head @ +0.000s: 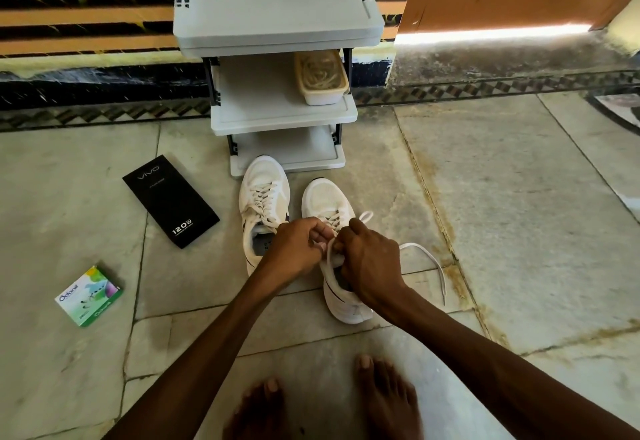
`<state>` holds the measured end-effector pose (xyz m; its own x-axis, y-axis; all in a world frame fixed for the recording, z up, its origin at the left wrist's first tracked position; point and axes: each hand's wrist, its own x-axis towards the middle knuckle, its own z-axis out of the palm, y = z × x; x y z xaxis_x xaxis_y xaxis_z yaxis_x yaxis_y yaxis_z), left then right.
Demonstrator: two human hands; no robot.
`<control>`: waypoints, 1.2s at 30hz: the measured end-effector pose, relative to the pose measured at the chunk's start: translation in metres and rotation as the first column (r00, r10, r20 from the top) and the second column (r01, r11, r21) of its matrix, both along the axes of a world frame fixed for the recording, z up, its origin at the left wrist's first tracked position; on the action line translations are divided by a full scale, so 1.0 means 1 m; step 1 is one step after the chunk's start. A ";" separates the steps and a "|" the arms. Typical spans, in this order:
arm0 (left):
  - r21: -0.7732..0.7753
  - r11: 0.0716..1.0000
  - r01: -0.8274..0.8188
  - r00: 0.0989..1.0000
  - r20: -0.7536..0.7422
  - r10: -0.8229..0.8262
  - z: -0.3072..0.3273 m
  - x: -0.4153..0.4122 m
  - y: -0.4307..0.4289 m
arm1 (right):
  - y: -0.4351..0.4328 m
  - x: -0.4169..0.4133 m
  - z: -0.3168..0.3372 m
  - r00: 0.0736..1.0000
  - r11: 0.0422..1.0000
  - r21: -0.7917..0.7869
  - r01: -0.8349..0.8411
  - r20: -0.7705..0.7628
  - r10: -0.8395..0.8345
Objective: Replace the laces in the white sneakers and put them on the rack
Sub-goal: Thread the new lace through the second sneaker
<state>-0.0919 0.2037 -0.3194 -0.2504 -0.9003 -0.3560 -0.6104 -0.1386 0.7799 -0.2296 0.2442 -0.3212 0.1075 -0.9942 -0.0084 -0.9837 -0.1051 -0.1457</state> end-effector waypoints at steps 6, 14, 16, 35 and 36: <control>0.074 0.995 0.065 0.998 -0.018 -0.064 0.009 0.001 -0.009 | -0.002 -0.002 0.004 0.999 0.999 0.001 -0.035 -0.012 0.035; 0.076 0.997 0.025 0.999 -0.047 -0.021 0.009 -0.001 -0.012 | -0.001 -0.015 -0.008 0.996 0.999 0.033 -0.042 0.082 0.039; 0.070 0.998 -0.005 0.998 -0.059 0.009 0.007 -0.002 -0.012 | -0.001 -0.018 -0.004 0.993 0.994 0.072 -0.081 0.088 0.074; -0.017 1.000 0.006 0.999 0.053 -0.005 -0.004 -0.003 -0.006 | -0.001 -0.022 -0.006 0.988 0.997 -0.004 -0.074 0.139 0.074; -0.057 0.998 0.029 0.996 0.091 -0.024 -0.002 -0.004 -0.005 | 0.000 -0.023 -0.006 0.986 0.998 -0.017 -0.054 0.158 0.056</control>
